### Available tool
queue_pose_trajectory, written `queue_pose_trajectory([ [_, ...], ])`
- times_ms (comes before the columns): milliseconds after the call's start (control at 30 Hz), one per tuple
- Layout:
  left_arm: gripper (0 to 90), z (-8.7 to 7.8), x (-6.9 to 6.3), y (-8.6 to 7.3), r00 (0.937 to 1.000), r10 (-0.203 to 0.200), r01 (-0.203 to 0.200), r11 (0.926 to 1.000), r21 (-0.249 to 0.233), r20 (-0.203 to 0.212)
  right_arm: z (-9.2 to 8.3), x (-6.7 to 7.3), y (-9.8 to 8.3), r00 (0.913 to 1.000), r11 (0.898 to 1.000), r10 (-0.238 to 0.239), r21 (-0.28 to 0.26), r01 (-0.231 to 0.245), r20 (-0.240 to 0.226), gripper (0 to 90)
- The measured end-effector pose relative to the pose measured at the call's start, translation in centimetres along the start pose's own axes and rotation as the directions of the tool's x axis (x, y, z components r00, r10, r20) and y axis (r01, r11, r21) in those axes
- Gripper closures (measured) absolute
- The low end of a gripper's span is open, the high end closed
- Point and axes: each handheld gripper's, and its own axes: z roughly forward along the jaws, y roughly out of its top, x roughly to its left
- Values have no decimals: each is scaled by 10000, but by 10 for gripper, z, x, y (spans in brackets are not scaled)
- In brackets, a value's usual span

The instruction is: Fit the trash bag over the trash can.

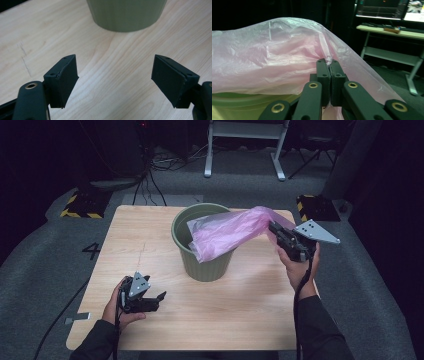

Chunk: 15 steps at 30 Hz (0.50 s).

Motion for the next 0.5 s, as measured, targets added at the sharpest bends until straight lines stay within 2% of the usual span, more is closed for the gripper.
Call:
queue_pose_trajectory([
  [67, 217, -2, -1, 2, 9999, 34, -35, 10000, -67, -105, 1, -2, -1, 9999, 10000, 76, 17, -76, 73, 889],
  [100, 217, -6, -1, 7, 9997, 90, -95, 9998, -191, -223, 2, -5, -2, 9996, 9999, 125, 86, -128, 268, 888],
  [200, 217, -10, 0, 11, 9999, 6, -12, 9992, -404, -161, 3, -8, -4, 9986, 9998, 41, 192, -52, 532, 888],
  [300, 218, -17, 2, 19, 9990, 316, -336, 9974, -640, -313, 6, -13, -8, 9980, 9988, 373, 283, -388, 515, 887],
  [367, 228, -19, 4, 22, 9992, 306, -327, 9965, -773, -275, 7, -14, -8, 9980, 9988, 355, 326, -372, 525, 886],
  [400, 231, -22, 8, 28, 9994, 165, -193, 9948, -1005, -291, 7, -13, -8, 9979, 9989, 178, 417, -204, 627, 886],
  [500, 225, -24, 13, 36, 9996, 73, -105, 9934, -1140, -284, 8, -11, -7, 9972, 9986, -68, 524, 29, 744, 886],
])
